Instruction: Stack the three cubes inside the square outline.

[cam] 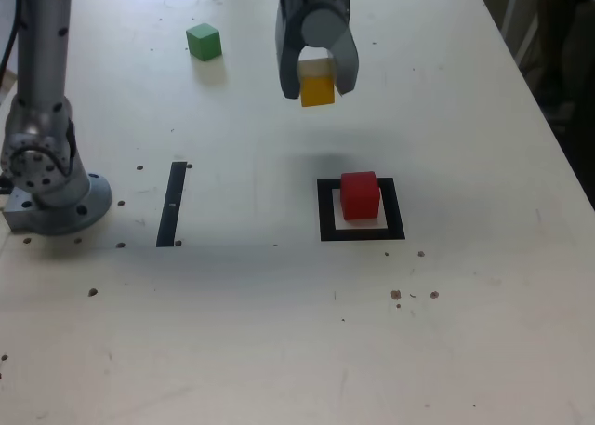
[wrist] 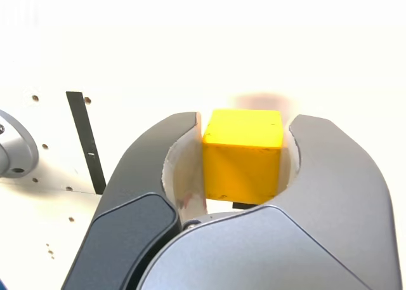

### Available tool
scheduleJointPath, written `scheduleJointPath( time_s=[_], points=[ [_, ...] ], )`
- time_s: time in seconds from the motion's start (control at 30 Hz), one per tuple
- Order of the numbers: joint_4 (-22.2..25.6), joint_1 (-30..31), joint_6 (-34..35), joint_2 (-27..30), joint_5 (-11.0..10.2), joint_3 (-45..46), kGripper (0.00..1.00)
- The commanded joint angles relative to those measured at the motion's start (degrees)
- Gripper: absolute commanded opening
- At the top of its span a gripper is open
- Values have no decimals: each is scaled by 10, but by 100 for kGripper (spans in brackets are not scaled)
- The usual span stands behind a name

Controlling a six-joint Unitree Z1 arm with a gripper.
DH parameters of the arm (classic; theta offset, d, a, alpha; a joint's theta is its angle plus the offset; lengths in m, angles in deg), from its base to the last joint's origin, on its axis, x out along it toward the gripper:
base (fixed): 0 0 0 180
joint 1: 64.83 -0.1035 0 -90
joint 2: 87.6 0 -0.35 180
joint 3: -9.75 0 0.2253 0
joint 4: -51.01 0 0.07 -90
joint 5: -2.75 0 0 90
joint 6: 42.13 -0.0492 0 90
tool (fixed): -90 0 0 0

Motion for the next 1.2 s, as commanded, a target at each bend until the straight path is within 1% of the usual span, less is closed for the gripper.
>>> scheduleJointPath(
  time_s=[0.0,0.17,0.6,0.87,1.17],
  points=[
    [2,32,19,4,3,-2,20],
    [1,84,57,0,5,1,20],
    [6,184,130,-8,5,-2,20],
    [-5,198,140,-23,14,-7,20],
    [-12,198,140,-53,14,-26,20]
  ],
)
